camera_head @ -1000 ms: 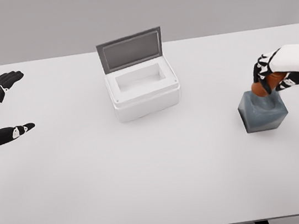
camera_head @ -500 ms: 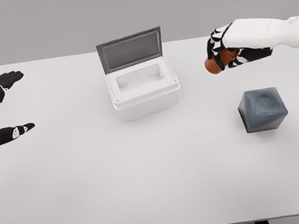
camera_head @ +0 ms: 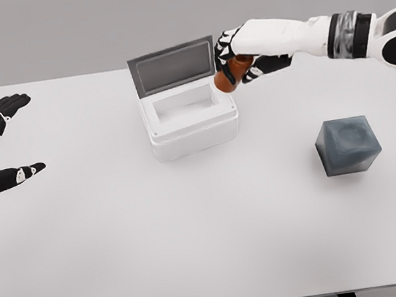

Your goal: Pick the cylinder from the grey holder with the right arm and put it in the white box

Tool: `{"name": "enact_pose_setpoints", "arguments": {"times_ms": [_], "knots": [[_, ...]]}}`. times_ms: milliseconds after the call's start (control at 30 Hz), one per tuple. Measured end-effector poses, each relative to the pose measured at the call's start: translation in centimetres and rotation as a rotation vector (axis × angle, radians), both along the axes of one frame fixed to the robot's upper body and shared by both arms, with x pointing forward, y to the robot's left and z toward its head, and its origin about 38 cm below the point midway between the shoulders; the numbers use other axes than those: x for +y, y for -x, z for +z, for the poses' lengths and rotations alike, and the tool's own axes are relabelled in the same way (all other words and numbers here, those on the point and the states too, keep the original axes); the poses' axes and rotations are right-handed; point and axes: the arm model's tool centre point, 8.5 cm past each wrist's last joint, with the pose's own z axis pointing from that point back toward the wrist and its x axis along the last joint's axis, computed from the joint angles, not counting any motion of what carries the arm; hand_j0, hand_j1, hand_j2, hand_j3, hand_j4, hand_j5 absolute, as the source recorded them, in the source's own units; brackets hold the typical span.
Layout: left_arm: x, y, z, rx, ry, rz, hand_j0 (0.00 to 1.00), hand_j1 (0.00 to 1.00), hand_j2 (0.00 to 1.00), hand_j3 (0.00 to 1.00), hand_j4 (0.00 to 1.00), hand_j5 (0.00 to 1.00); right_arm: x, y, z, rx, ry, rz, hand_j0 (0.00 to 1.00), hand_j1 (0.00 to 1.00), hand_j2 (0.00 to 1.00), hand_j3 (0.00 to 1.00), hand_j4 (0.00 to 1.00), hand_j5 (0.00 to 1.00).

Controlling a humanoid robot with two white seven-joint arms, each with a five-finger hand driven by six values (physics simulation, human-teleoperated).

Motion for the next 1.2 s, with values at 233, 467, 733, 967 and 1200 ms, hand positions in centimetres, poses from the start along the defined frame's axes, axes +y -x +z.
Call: {"name": "enact_pose_setpoints", "arguments": {"times_ms": [233, 467, 733, 967, 1200], "knots": [[0.0, 0.0, 0.0, -0.001, 0.0, 0.001, 1.0, 1.0, 1.0, 1.0, 1.0, 1.0, 1.1, -1.2, -0.5, 0.01, 0.029, -0.012, 0.26, 0.26, 0.26, 0.26, 0.26, 0.26], [0.0, 0.0, 0.0, -0.001, 0.0, 0.001, 1.0, 1.0, 1.0, 1.0, 1.0, 1.0, 1.9, -1.5, -2.4, 0.048, 0.072, -0.007, 0.27, 0.27, 0.27, 0.27, 0.27, 0.27], [0.0, 0.0, 0.0, -0.001, 0.0, 0.001, 1.0, 1.0, 1.0, 1.0, 1.0, 1.0, 2.1, -1.5, -2.2, 0.046, 0.077, -0.005, 0.27, 0.27, 0.27, 0.27, 0.27, 0.27], [0.0, 0.0, 0.0, -0.001, 0.0, 0.001, 1.0, 1.0, 1.0, 1.0, 1.0, 1.0, 1.9, -1.8, -2.4, 0.051, 0.079, -0.014, 0.27, 0.27, 0.27, 0.27, 0.27, 0.27], [0.0, 0.0, 0.0, -0.001, 0.001, 0.001, 1.0, 1.0, 1.0, 1.0, 1.0, 1.0, 2.2, -1.9, -2.2, 0.043, 0.083, -0.013, 0.27, 0.27, 0.27, 0.27, 0.27, 0.27]]}}
